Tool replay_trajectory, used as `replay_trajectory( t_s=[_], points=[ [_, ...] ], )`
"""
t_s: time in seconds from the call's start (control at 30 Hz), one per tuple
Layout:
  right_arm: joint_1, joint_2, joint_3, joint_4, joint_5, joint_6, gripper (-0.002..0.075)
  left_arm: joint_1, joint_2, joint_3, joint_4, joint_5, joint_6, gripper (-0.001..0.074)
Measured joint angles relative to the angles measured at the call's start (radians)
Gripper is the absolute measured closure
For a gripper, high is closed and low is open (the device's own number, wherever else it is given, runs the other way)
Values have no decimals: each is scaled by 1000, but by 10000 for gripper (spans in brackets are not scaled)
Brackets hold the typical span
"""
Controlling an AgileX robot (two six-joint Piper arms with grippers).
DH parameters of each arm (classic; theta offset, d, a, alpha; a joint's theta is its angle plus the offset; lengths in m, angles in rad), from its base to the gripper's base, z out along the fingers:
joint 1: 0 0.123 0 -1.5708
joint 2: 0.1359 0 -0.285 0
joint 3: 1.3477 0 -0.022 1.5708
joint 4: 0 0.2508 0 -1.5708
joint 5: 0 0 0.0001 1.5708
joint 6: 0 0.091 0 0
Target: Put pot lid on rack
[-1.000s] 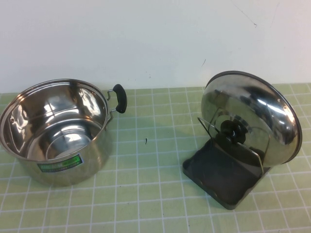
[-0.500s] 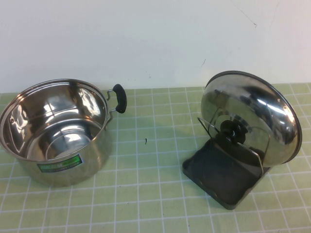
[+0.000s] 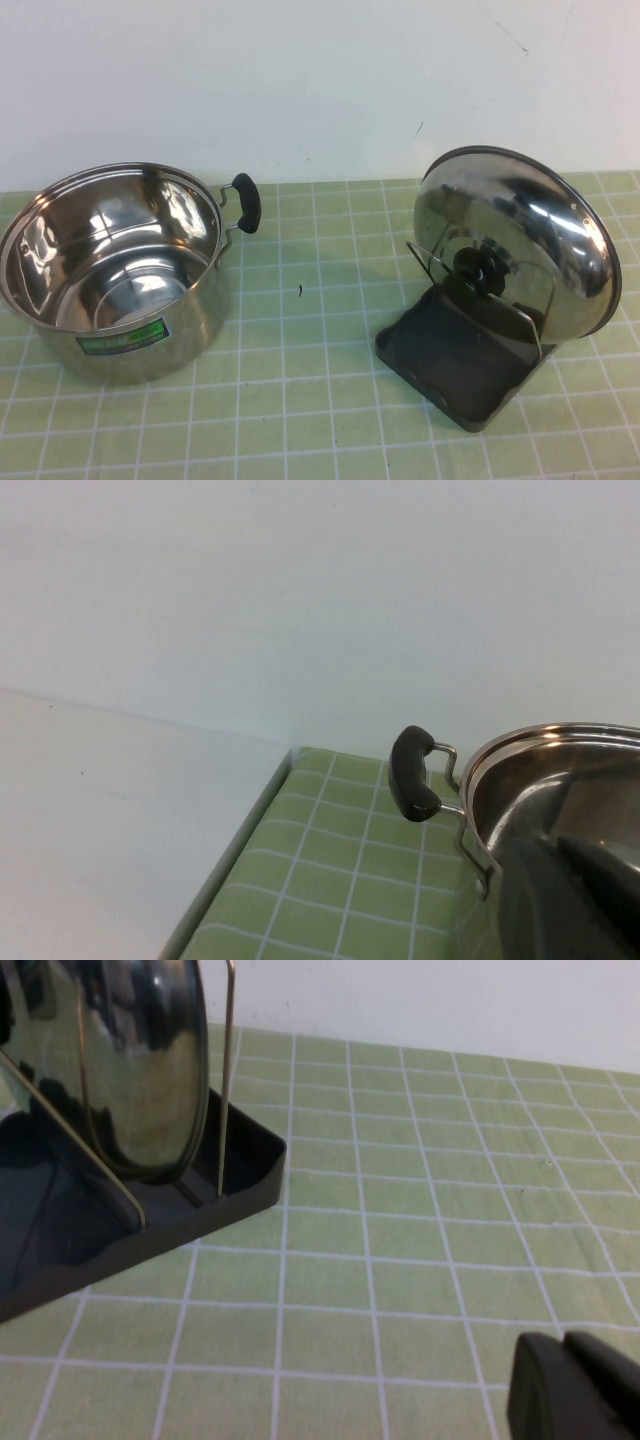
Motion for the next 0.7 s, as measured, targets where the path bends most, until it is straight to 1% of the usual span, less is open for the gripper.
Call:
replay_trajectory(
  t_s=[0.27,0.33,0.37,0.47,0.57,0.7],
  points=[
    [0,0,0,0,0,0,716,0,0,0,-2,2,0,736],
    [0,0,0,0,0,0,716,0,0,0,-35,21,9,737],
    [0,0,0,0,0,0,716,0,0,0,-65,32,9,737],
    [0,0,0,0,0,0,716,0,-17,0,-229,46,16,736],
    [0,0,0,0,0,0,716,0,-62,0,-400,57,72,736],
    [0,0,0,0,0,0,716,0,-156,0,-559,63,293,736]
  ],
)
